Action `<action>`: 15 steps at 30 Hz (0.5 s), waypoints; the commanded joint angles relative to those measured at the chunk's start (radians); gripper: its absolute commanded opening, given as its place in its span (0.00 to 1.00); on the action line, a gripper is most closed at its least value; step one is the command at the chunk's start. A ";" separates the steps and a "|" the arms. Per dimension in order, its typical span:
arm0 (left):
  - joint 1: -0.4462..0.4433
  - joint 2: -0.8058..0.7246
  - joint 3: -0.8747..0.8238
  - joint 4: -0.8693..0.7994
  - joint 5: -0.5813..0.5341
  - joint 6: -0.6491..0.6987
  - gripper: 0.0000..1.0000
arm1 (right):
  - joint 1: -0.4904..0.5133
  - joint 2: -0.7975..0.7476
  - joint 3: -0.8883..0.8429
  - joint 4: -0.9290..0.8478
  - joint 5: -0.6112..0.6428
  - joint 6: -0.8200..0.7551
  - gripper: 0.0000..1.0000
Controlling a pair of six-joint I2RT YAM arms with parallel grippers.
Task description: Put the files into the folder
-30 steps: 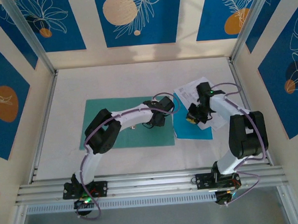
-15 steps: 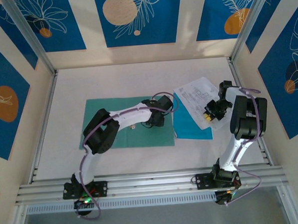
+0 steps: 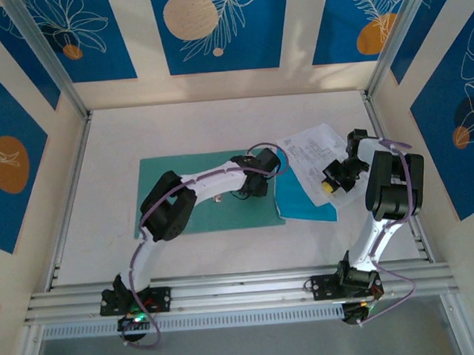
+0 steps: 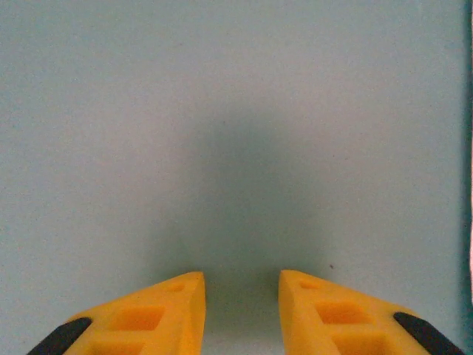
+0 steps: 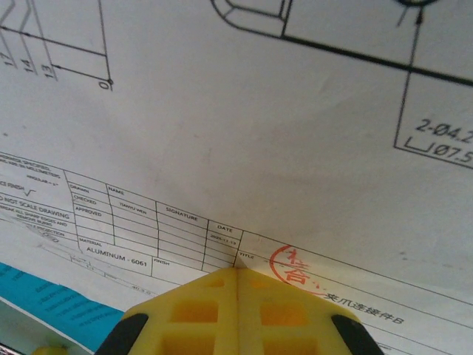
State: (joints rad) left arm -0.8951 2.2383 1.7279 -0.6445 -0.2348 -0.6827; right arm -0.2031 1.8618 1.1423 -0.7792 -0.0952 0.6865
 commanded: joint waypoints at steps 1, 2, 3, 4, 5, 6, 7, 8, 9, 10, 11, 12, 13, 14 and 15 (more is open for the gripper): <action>-0.010 0.037 -0.003 -0.030 0.033 -0.023 0.32 | 0.008 0.022 -0.047 -0.042 0.022 -0.015 0.06; -0.012 0.022 -0.017 -0.011 0.039 -0.024 0.32 | 0.009 0.021 -0.051 -0.039 0.020 -0.014 0.06; -0.015 0.009 -0.029 0.009 0.045 -0.026 0.32 | 0.011 0.019 -0.054 -0.036 0.017 -0.015 0.06; -0.016 -0.002 -0.039 0.027 0.052 -0.027 0.32 | 0.014 0.020 -0.056 -0.033 0.010 -0.015 0.07; -0.016 -0.006 -0.043 0.041 0.064 -0.030 0.32 | 0.019 0.021 -0.058 -0.031 0.006 -0.015 0.07; -0.016 -0.008 -0.046 0.053 0.077 -0.032 0.32 | 0.025 0.023 -0.056 -0.030 0.006 -0.013 0.06; -0.017 -0.007 -0.045 0.066 0.092 -0.029 0.32 | 0.034 0.024 -0.056 -0.031 0.006 -0.013 0.06; -0.018 -0.005 -0.043 0.074 0.104 -0.031 0.32 | 0.043 0.026 -0.055 -0.032 0.008 -0.012 0.06; -0.020 -0.006 -0.041 0.076 0.107 -0.033 0.33 | 0.049 0.026 -0.056 -0.031 0.008 -0.013 0.06; -0.025 -0.014 -0.045 0.082 0.103 -0.035 0.34 | 0.055 0.026 -0.057 -0.031 0.012 -0.011 0.06; -0.032 -0.027 -0.055 0.092 0.097 -0.036 0.37 | 0.060 0.023 -0.060 -0.029 0.013 -0.009 0.06; -0.036 -0.040 -0.065 0.107 0.097 -0.039 0.39 | 0.062 0.021 -0.063 -0.027 0.015 -0.007 0.06; -0.040 -0.054 -0.078 0.119 0.101 -0.045 0.41 | 0.063 0.018 -0.068 -0.025 0.012 -0.005 0.06; -0.043 -0.070 -0.091 0.126 0.101 -0.054 0.43 | 0.065 0.014 -0.071 -0.022 0.011 -0.003 0.06; -0.047 -0.084 -0.105 0.132 0.100 -0.068 0.44 | 0.070 0.012 -0.073 -0.021 0.009 0.000 0.06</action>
State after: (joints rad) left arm -0.9176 2.2044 1.6634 -0.5266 -0.1776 -0.7185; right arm -0.1455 1.8507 1.1187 -0.7742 -0.1146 0.6846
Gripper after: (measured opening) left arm 0.435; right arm 0.067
